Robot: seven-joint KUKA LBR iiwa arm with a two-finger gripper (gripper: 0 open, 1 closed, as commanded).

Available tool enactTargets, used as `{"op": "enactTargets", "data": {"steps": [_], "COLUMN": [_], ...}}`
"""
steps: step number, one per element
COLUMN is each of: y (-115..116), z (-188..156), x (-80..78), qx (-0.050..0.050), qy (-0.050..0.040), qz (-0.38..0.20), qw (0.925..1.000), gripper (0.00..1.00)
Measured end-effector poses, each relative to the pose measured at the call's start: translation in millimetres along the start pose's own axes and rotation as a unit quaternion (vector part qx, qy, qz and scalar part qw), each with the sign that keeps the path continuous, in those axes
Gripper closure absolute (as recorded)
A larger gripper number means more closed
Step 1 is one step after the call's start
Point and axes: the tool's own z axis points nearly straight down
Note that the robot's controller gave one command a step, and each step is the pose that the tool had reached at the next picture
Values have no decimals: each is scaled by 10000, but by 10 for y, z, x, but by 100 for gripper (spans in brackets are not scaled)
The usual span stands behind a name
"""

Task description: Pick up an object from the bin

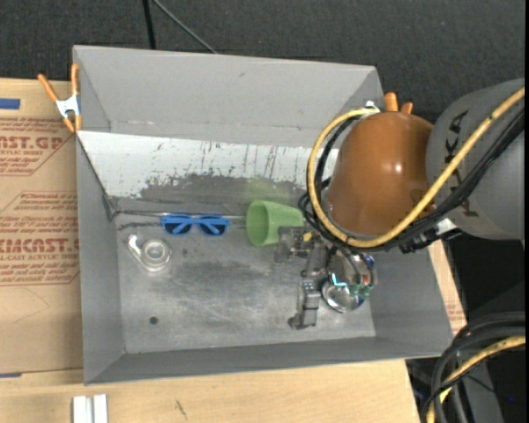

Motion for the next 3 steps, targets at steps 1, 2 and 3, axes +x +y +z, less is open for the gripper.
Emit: {"op": "enactTargets", "data": {"steps": [1, 2, 3], "y": [-767, -1335, -1483], "z": [52, 799, 1286], "x": [-41, -249, -878], "qx": [10, 9, 10], "qy": [-37, -15, -50], "qz": [-164, -770, -3054], "qw": [9999, 9970, 9522], "gripper": [0, 0, 0]}}
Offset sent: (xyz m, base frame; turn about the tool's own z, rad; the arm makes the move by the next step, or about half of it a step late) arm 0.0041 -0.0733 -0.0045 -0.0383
